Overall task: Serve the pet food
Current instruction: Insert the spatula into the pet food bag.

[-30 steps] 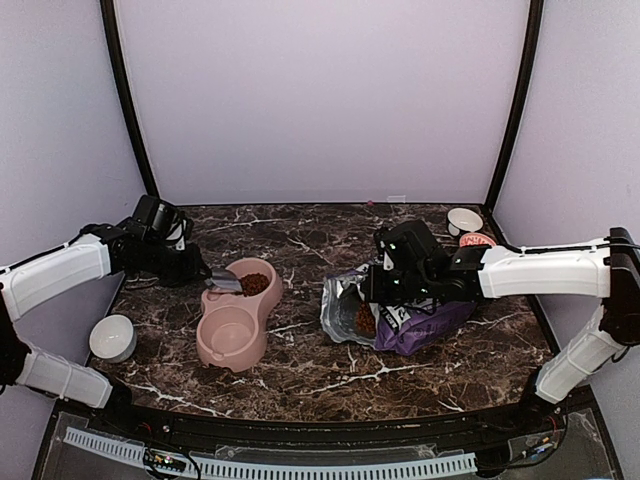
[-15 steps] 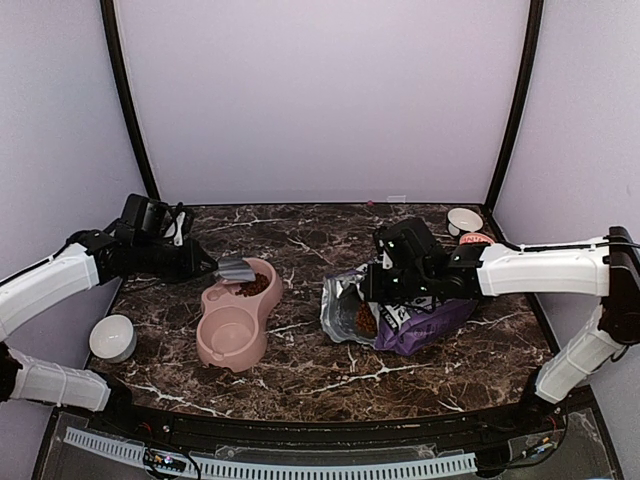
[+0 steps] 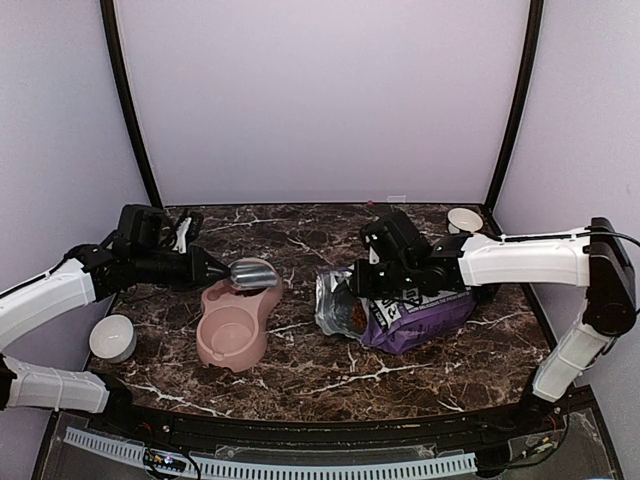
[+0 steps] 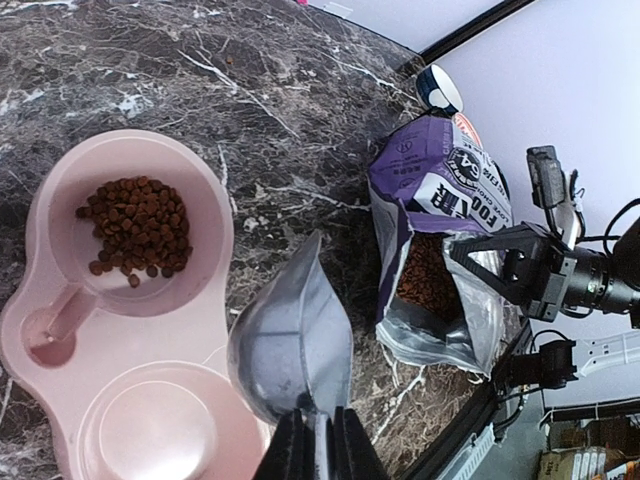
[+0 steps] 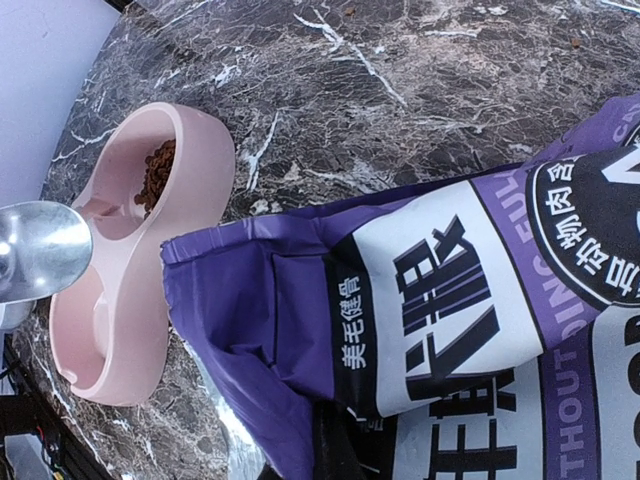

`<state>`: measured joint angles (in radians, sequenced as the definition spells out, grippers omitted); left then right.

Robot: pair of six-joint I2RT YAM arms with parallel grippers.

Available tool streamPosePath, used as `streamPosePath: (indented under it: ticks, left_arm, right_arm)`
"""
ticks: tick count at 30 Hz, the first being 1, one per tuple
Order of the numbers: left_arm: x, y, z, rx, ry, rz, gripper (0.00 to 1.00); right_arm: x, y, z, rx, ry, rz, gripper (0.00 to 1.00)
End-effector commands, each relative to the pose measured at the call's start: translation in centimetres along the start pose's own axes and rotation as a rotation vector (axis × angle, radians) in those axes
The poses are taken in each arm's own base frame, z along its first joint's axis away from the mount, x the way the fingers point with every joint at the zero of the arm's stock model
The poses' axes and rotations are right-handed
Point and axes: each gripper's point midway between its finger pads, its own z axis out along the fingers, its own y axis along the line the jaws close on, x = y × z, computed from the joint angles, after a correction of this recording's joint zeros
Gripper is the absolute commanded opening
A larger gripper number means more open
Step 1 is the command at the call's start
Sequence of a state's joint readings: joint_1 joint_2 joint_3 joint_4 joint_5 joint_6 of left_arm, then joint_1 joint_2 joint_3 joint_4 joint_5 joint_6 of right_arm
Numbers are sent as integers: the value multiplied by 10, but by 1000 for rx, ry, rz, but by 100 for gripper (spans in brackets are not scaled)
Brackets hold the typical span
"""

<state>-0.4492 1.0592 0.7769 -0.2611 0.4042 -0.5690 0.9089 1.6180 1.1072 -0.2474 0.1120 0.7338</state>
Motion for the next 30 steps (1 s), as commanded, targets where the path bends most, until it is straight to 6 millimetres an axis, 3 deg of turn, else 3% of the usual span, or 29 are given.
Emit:
streamPosePath:
  ticks: [1,9,11,18,30]
  left_arm:
    - [2,-27,1,114,2,39,0]
    - [16,-45,19,161,53,70,0]
    - [20,-51,24,179,67,75,0]
    - [39,-76,43,247,127,105,0]
    - [48,-99,85,273,168,111,0]
  right_arm:
    - [-16,16,-2,-43,-43,-12,0]
    - [-13,19,-1,-57,-30,-19,0]
    - [-24,27,-5,-71,-51,-19,0]
    - [-24,26,-5,-62,-48,-18,0]
    - [-22,20,-8,-44,-50,-9,0]
